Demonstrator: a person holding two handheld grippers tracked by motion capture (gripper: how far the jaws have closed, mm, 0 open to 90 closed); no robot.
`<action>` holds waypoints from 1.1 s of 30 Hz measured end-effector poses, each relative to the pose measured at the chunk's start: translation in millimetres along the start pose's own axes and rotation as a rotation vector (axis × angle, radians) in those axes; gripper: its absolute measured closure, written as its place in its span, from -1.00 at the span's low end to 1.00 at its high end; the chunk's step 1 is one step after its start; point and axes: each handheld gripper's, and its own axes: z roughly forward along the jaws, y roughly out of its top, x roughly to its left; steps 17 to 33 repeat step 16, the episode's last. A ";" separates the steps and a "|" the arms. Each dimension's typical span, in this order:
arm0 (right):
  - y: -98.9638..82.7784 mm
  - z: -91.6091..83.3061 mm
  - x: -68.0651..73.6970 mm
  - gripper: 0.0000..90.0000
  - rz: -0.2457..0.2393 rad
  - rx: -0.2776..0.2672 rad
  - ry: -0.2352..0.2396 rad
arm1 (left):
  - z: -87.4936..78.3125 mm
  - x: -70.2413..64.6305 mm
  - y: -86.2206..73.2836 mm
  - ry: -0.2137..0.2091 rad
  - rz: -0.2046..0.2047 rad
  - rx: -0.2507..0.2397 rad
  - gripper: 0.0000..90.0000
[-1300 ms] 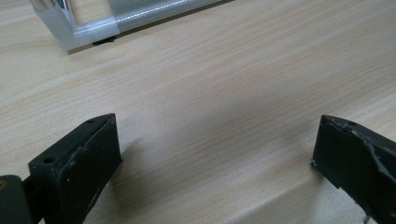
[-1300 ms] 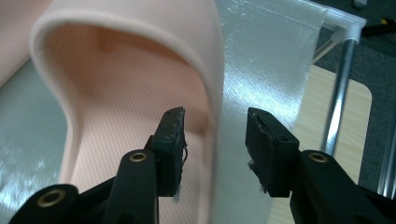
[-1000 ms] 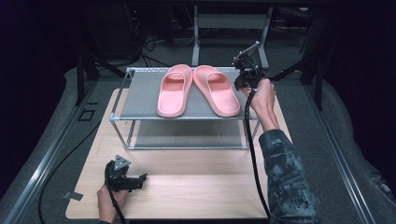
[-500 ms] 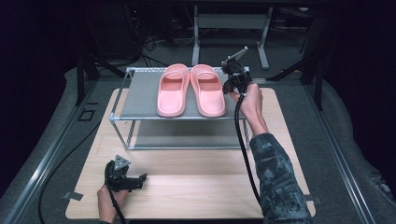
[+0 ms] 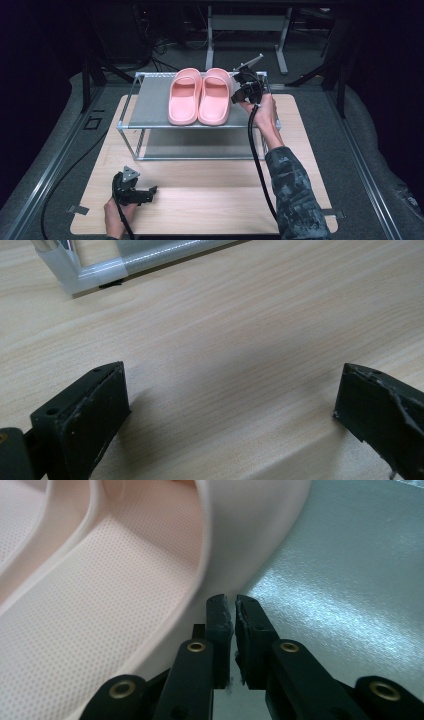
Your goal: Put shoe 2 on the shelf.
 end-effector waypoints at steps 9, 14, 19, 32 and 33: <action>-19.5 -23.3 -21.4 0.44 0.006 -0.046 -0.038 | 0.0 0.0 0.0 0.000 0.000 0.000 -0.98; -34.6 -31.9 -37.0 -0.18 0.032 -0.062 -0.045 | 0.0 0.0 0.0 0.000 0.000 0.000 -0.98; -38.6 -33.7 -39.7 -0.28 0.038 -0.072 -0.060 | 0.0 0.1 0.0 0.000 0.000 0.000 -0.98; -38.6 -33.7 -39.7 -0.28 0.038 -0.072 -0.060 | 0.0 0.1 0.0 0.000 0.000 0.000 -0.98; -38.6 -33.7 -39.7 -0.28 0.038 -0.072 -0.060 | 0.0 0.1 0.0 0.000 0.000 0.000 -0.98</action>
